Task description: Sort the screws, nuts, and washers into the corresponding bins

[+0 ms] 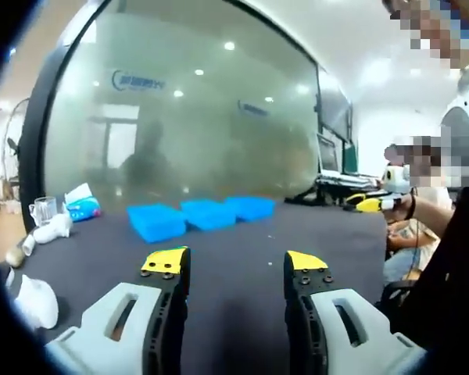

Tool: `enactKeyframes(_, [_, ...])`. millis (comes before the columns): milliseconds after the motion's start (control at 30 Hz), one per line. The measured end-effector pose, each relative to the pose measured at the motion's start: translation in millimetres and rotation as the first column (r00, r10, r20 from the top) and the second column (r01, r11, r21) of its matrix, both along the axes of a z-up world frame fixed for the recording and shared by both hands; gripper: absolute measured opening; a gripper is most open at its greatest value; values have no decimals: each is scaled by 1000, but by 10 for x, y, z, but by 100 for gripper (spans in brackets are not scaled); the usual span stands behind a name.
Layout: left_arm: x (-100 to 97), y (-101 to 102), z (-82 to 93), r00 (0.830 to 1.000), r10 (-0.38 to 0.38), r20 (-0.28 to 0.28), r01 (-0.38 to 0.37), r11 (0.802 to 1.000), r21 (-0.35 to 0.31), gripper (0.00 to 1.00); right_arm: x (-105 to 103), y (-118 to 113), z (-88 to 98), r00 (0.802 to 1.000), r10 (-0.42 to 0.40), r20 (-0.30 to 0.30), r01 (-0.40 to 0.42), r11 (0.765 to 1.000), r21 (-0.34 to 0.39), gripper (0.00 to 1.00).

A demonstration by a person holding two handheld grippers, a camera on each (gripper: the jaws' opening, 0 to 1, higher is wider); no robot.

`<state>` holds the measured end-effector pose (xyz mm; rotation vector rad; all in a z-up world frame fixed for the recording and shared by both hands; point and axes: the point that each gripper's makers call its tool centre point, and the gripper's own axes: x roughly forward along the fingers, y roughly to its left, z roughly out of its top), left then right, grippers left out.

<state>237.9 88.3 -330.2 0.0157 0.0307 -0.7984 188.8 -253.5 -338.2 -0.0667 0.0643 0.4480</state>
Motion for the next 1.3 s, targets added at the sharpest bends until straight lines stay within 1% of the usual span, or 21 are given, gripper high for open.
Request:
enactKeyframes(133, [1, -62, -29, 999, -53, -9, 53, 998, 32, 47, -7, 15, -8, 1000, 4, -4, -4, 1000, -1, 39])
enactKeyframes(200, [-38, -120, -54, 994, -105, -26, 106, 993, 41, 46, -9, 23, -15, 1000, 6, -6, -6, 1000, -2, 39])
enactKeyframes(267, [-75, -168, -74, 987, -151, -48, 152, 988, 32, 46, -8, 27, -22, 1000, 7, -7, -7, 1000, -4, 39])
enactKeyframes(300, [-41, -167, -83, 989, -143, -48, 145, 989, 40, 46, -8, 30, -23, 1000, 8, -8, -8, 1000, -3, 39])
enactKeyframes(400, [-20, -201, -139, 986, -157, -57, 162, 983, 87, 46, -10, 43, -29, 1000, 11, -10, -11, 1000, -5, 39])
enactKeyframes(467, [13, -221, -152, 985, -160, -66, 166, 981, 98, 45, -11, 46, -38, 1000, 12, -12, -12, 1000, -5, 39])
enactKeyframes(600, [88, -289, -193, 979, -179, -103, 190, 975, 112, 43, -3, 39, -82, 1000, 6, -19, -7, 1000, -15, 39])
enactKeyframes(667, [139, -323, -209, 975, -188, -118, 201, 973, 116, 42, -6, 46, -100, 1000, 9, -25, -9, 1000, -8, 39])
enactKeyframes(733, [178, -359, -233, 972, -194, -129, 211, 968, 132, 41, -9, 53, -118, 1000, 11, -29, -12, 1000, -9, 39])
enactKeyframes(833, [236, -474, -273, 958, -228, -175, 255, 956, 147, 38, -17, 65, -141, 999, 19, -39, -19, 1000, -13, 39])
enactKeyframes(900, [257, -546, -327, 945, -252, -209, 291, 940, 181, 37, -19, 65, -148, 999, 21, -43, -22, 1000, -20, 39])
enactKeyframes(967, [305, -627, -334, 940, -266, -212, 309, 928, 208, 37, -22, 62, -150, 999, 22, -44, -23, 999, -22, 39])
enactKeyframes(1067, [363, -747, -347, 928, -287, -239, 342, 909, 239, 37, -24, 66, -170, 998, 25, -50, -26, 999, -21, 39])
enactKeyframes(1100, [382, -783, -359, 923, -291, -253, 353, 902, 250, 37, -24, 71, -181, 998, 26, -53, -27, 999, -22, 39])
enactKeyframes(1133, [408, -815, -399, 915, -286, -283, 364, 890, 276, 36, -26, 80, -193, 998, 29, -56, -31, 999, -22, 39])
enactKeyframes(1200, [455, -868, -435, 911, -275, -309, 366, 882, 296, 35, -27, 92, -208, 998, 32, -60, -34, 999, -23, 39])
enactKeyframes(1267, [490, -933, -488, 902, -272, -334, 380, 868, 321, 35, -28, 100, -216, 997, 35, -62, -37, 999, -21, 39])
enactKeyframes(1300, [487, -954, -531, 893, -274, -357, 397, 853, 339, 35, -29, 105, -221, 997, 37, -63, -38, 999, -21, 39])
